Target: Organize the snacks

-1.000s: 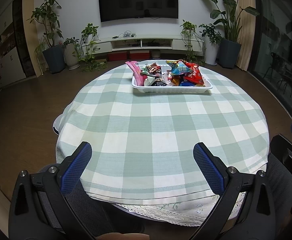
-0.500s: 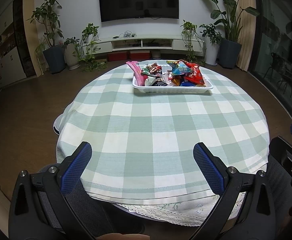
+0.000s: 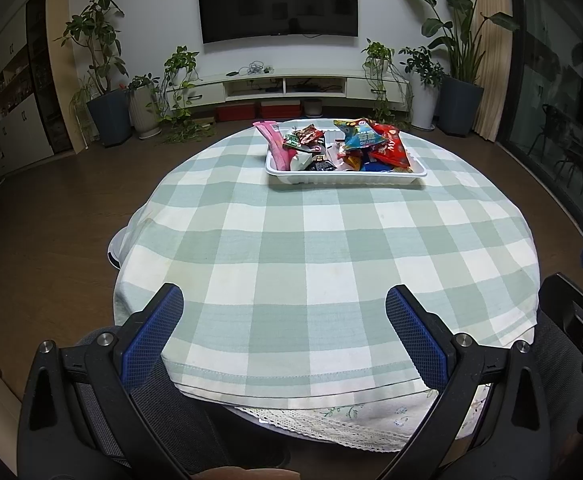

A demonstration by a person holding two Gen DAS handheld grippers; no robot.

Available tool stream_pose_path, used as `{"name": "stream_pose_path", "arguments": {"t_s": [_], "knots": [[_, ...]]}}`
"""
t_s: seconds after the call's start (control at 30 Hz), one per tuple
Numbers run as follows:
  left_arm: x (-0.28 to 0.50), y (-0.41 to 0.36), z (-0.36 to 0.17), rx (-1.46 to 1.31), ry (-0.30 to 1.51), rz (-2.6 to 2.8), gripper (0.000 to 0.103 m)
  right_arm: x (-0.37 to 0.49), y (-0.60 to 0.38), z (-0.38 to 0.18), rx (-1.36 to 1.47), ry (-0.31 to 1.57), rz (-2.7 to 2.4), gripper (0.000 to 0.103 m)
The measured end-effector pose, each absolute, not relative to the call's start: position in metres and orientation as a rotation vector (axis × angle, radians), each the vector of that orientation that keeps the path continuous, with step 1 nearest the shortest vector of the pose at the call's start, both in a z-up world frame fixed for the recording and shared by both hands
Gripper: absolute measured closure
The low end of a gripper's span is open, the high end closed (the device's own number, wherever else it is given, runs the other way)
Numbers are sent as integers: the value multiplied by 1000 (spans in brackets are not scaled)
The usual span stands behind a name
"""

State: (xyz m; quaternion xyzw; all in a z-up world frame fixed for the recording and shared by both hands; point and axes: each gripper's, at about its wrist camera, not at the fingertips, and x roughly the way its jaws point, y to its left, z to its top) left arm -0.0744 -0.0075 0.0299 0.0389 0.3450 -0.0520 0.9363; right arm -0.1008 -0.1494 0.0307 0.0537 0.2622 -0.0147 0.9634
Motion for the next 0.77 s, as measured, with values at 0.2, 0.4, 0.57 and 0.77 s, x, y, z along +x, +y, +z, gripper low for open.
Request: {"name": "stream_pose_path", "arguments": {"t_s": [0.2,0.4,0.57,0.77], "knots": [[-74,-5,29,78,706,-106,0,-101,-149,32,108,531,-30,0],[-74,-5,29,78,705,-107,0,-101,-149,32,108,534,-31,0],[-78,-2,28,91,680,-108,0,-100,-149,31,108,538,-30,0],[-79,0,26,100,677,-77,0,-102,-150,30,111,541,-31,0]]}}
